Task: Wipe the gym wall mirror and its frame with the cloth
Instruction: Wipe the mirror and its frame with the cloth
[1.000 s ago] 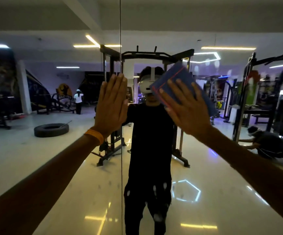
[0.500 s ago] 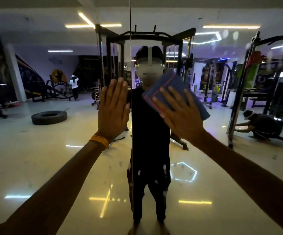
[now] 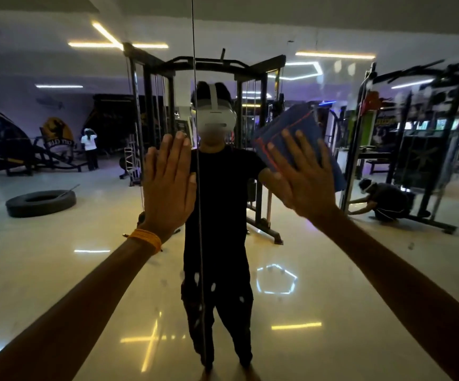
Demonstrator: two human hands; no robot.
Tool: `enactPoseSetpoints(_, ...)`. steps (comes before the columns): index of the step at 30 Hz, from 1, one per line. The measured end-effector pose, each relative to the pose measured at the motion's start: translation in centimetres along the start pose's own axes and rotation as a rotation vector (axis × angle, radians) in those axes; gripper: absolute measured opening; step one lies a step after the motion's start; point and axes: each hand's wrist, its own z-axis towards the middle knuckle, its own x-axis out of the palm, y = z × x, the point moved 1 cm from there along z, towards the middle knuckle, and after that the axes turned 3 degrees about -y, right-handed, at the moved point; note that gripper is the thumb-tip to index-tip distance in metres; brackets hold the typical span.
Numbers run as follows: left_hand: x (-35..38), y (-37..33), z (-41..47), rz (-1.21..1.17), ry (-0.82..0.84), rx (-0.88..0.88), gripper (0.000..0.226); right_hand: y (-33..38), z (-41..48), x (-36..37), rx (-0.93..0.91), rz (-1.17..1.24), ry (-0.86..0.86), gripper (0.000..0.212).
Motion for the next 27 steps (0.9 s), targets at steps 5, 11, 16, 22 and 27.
enactPoseSetpoints(5, 0.2, -1.0, 1.8, 0.01, 0.026, 0.032, 0.063, 3.8, -1.9, 0.1, 0.183, 0.036, 0.005, 0.054)
enactPoseSetpoints(11, 1.7, -3.1, 7.4, 0.016, 0.047, 0.104, 0.065, -5.3, 0.0, -1.0, -0.078, -0.031, 0.02, 0.056)
enactPoseSetpoints(16, 3.4, -5.5, 11.5, 0.096, 0.05, 0.028, 0.068, -7.0, 3.9, -1.1, 0.529, -0.024, -0.112, 0.059)
enactPoseSetpoints(22, 3.5, -6.0, 11.6, 0.103, -0.018, 0.027, 0.069, -8.9, 1.9, -1.4, -0.258, 0.016, 0.061, 0.06)
enactPoseSetpoints(27, 3.7, -7.8, 13.2, 0.071, -0.042, 0.004, 0.068, -14.3, 6.9, -2.6, 0.467, -0.027, -0.084, 0.061)
